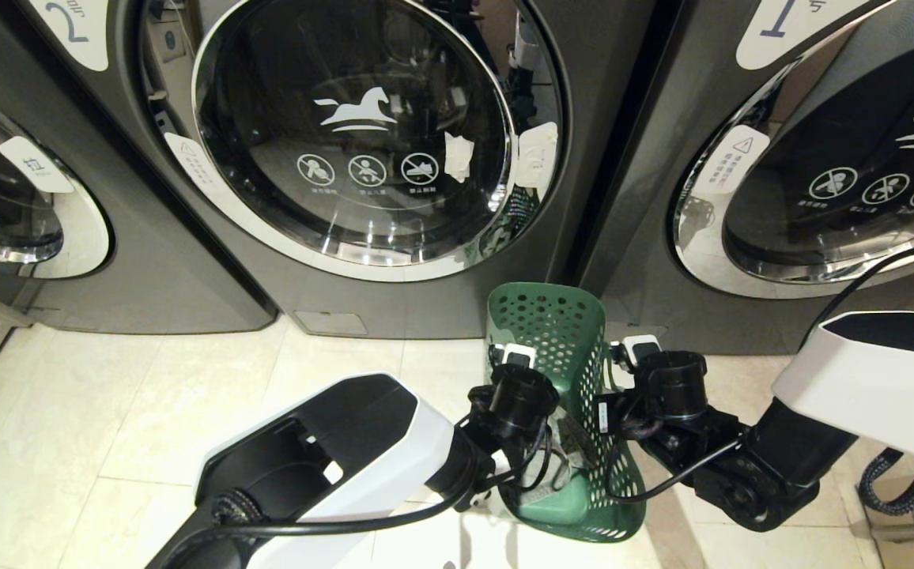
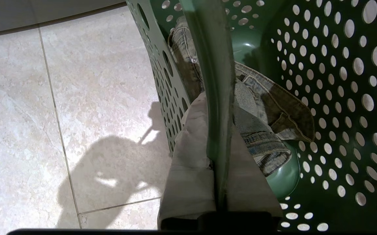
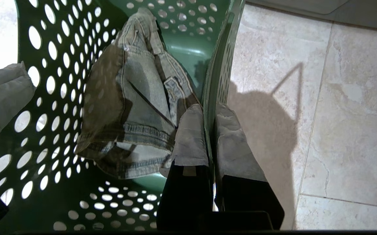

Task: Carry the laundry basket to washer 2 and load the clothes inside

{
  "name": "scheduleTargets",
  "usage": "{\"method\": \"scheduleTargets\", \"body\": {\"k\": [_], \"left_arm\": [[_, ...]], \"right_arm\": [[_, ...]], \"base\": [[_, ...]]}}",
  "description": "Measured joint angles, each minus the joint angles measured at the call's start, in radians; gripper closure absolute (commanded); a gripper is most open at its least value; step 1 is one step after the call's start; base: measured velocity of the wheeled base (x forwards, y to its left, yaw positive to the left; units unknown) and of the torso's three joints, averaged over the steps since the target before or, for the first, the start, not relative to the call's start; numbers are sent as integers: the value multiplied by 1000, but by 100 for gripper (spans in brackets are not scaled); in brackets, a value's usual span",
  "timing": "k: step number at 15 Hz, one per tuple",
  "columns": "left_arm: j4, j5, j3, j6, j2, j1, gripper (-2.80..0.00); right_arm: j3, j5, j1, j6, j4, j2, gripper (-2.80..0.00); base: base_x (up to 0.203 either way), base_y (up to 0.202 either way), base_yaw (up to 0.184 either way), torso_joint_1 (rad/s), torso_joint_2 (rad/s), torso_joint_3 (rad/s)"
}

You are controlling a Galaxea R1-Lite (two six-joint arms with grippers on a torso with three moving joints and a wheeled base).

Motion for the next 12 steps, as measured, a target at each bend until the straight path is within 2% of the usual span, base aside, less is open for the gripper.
{"method": "scheduleTargets", "body": {"k": [2,3,9,12], "left_arm": [[-4,7,-1,-3,14,2,0],[-13,15,-1,-1,20,3,-280],[-41,43,-17,12,36,3,-280],[-39,62,34,14,-5,4,-280]], "right_arm": [[1,3,-1,-2,-1,7,0],[1,4,-3,-6,-2,11,-280],[14,1,-6,-43,0,-5,-280],[83,-1,-5,-65,2,-51,-280]], "base": [[0,0,0,0,0,0],[0,0,0,0,0,0],[0,0,0,0,0,0],[0,0,0,0,0,0]]}}
